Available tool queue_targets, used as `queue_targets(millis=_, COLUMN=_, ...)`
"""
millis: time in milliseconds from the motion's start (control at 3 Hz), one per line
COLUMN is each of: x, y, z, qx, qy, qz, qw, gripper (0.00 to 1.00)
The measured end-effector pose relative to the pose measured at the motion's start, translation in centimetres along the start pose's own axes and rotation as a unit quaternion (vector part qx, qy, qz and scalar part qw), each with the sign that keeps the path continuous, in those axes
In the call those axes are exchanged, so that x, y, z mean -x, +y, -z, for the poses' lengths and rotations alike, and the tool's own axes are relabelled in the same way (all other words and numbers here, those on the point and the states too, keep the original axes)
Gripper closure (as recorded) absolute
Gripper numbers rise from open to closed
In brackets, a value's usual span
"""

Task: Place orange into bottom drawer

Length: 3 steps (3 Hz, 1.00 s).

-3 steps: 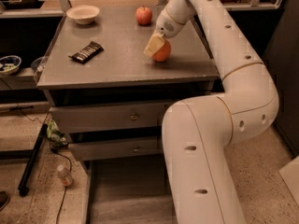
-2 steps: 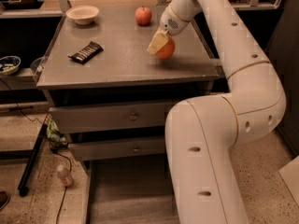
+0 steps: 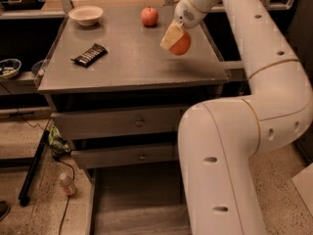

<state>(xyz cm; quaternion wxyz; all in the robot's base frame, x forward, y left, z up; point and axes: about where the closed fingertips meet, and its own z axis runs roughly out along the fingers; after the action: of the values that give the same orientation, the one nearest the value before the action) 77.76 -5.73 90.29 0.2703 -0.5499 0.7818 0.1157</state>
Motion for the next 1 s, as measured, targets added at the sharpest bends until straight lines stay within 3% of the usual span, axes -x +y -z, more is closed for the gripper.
queue_targets(millis=1000, x=0.5, y=1.4, z=10.2, qx=-0.058, qy=-0.059, qz=-0.01, qw=0.9965, gripper=1.0)
